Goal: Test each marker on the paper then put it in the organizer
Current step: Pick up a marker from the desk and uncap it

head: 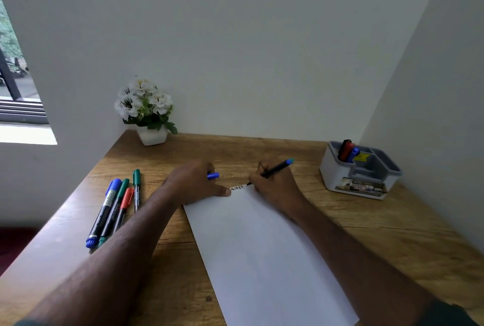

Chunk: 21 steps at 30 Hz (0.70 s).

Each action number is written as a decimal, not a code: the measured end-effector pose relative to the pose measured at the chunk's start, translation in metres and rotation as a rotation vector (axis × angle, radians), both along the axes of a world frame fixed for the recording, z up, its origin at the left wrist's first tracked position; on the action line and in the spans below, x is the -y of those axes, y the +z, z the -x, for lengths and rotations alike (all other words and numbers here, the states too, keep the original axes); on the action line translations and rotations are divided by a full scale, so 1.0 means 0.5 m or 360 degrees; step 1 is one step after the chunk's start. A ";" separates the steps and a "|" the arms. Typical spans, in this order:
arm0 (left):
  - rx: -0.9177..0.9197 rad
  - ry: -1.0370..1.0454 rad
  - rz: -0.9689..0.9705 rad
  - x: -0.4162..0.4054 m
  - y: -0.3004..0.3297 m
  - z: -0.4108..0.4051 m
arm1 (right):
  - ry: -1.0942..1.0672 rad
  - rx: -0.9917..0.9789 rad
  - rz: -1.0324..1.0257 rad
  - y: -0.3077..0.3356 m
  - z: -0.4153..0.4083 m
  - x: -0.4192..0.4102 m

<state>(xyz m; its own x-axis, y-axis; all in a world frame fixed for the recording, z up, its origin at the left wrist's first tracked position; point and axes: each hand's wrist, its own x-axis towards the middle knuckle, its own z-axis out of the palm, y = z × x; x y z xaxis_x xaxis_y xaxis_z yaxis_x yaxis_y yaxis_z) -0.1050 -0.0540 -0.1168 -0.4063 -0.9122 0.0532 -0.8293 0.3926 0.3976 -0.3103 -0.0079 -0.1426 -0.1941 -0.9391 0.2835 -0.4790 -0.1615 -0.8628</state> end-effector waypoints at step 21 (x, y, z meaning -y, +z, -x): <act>0.0000 -0.0007 0.0003 0.003 -0.004 -0.001 | -0.0041 0.0045 -0.0020 0.000 0.001 -0.004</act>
<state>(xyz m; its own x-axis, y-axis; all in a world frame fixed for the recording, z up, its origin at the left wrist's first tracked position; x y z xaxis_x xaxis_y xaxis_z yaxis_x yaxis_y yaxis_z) -0.1044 -0.0558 -0.1186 -0.4104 -0.9103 0.0547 -0.8275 0.3970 0.3971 -0.3108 -0.0059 -0.1424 -0.2259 -0.9372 0.2658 -0.4580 -0.1386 -0.8781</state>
